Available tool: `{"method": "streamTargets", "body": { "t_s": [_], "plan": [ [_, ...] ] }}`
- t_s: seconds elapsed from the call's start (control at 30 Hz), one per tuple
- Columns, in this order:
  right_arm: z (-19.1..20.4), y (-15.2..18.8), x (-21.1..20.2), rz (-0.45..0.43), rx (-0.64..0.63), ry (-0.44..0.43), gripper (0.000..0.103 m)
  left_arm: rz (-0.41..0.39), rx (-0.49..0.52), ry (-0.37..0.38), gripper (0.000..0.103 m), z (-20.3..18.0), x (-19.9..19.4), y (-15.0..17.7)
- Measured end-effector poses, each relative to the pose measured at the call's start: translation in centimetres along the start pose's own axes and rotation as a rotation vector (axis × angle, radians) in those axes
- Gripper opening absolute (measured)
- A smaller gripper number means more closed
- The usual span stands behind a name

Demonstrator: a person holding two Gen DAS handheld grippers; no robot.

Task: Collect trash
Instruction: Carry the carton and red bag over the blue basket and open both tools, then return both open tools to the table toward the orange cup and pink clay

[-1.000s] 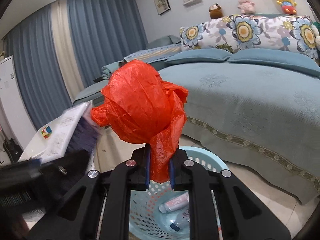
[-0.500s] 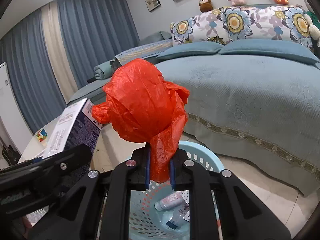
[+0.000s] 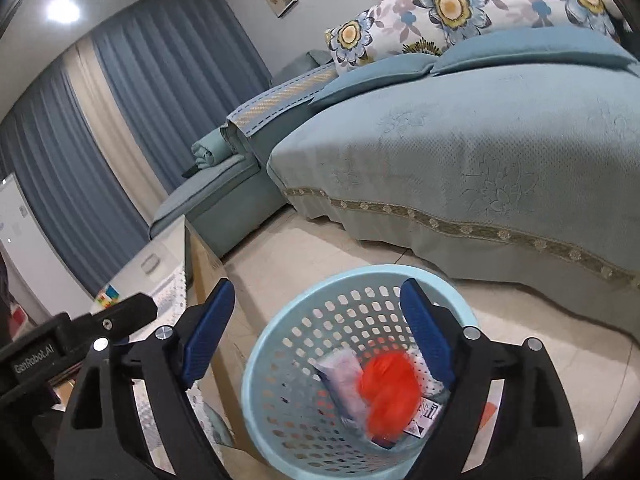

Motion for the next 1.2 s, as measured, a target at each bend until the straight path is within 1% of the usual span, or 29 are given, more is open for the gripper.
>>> {"method": "streamTargets", "body": {
  "t_s": [0.1, 0.23, 0.33, 0.37, 0.43, 0.47, 0.5, 0.53, 0.6, 0.63, 0.67, 0.7, 0.77, 0.8, 0.9, 0.97, 1.03, 1.13, 1.2],
  "plan": [
    [0.2, -0.3, -0.5, -0.017, -0.001, -0.011, 0.083, -0.005, -0.003, 0.002, 0.083, 0.4, -0.6, 0.0],
    [1.7, -0.9, -1.0, -0.034, -0.032, -0.038, 0.086, -0.039, -0.018, -0.011, 0.083, 2.5, -2.5, -0.6],
    [4.1, -0.7, -1.2, -0.026, -0.069, -0.083, 0.092, -0.072, -0.037, -0.064, 0.083, 5.5, -4.6, -1.2],
    [5.7, -0.4, -1.2, -0.017, -0.1, -0.113, 0.093, -0.082, -0.049, -0.082, 0.083, 6.8, -5.3, -1.4],
    [8.0, 0.1, -1.2, 0.004, -0.15, -0.159, 0.095, -0.101, -0.079, -0.139, 0.083, 10.1, -6.9, -1.7],
    [9.8, 0.6, -1.2, 0.021, -0.194, -0.197, 0.095, -0.111, -0.086, -0.171, 0.083, 11.8, -7.7, -1.8],
    [11.6, 1.1, -1.2, 0.035, -0.233, -0.234, 0.095, -0.124, -0.095, -0.223, 0.083, 14.3, -8.9, -1.9],
    [13.8, 1.8, -1.3, 0.054, -0.283, -0.279, 0.095, -0.131, -0.104, -0.255, 0.083, 15.9, -9.7, -2.0],
    [16.8, 3.0, -1.5, 0.079, -0.346, -0.336, 0.095, -0.152, -0.148, -0.345, 0.084, 20.9, -12.0, -1.5],
    [18.2, 3.7, -1.5, 0.093, -0.377, -0.356, 0.095, -0.156, -0.168, -0.376, 0.084, 22.7, -12.8, -1.2],
    [20.0, 4.7, -1.5, 0.114, -0.42, -0.375, 0.095, -0.156, -0.2, -0.411, 0.085, 25.1, -13.7, -0.6],
    [21.3, 5.4, -1.5, 0.126, -0.452, -0.387, 0.095, -0.15, -0.222, -0.428, 0.085, 26.7, -14.2, -0.2],
    [24.1, 7.5, -1.6, 0.162, -0.513, -0.421, 0.095, -0.123, -0.27, -0.483, 0.085, 30.8, -15.1, 1.7],
    [25.3, 8.4, -1.6, 0.184, -0.533, -0.439, 0.095, -0.112, -0.282, -0.505, 0.085, 32.4, -15.4, 2.8],
    [28.7, 11.3, -1.6, 0.246, -0.567, -0.51, 0.095, -0.075, -0.295, -0.544, 0.085, 35.7, -15.4, 6.0],
    [30.7, 13.0, -1.3, 0.281, -0.585, -0.545, 0.095, -0.058, -0.289, -0.557, 0.085, 36.5, -15.2, 7.4],
    [32.2, 14.6, -0.6, 0.311, -0.6, -0.551, 0.095, -0.045, -0.289, -0.558, 0.085, 37.0, -14.6, 8.2],
    [33.4, 17.0, 1.1, 0.366, -0.61, -0.523, 0.095, -0.037, -0.275, -0.57, 0.085, 37.3, -13.7, 8.4],
    [34.2, 18.5, 2.5, 0.39, -0.65, -0.491, 0.095, -0.032, -0.263, -0.583, 0.085, 37.5, -13.0, 8.3]
  ]
}}
Point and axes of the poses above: each gripper's, at about its wrist camera, not at the fingertips, and x roughly the way its jaws point, z to its left, y to its underside, the point moved 7 cm from there along x, roughly the way its jaws point, and after that the axes turned 4 degrees about -y, right-handed, at the moved point
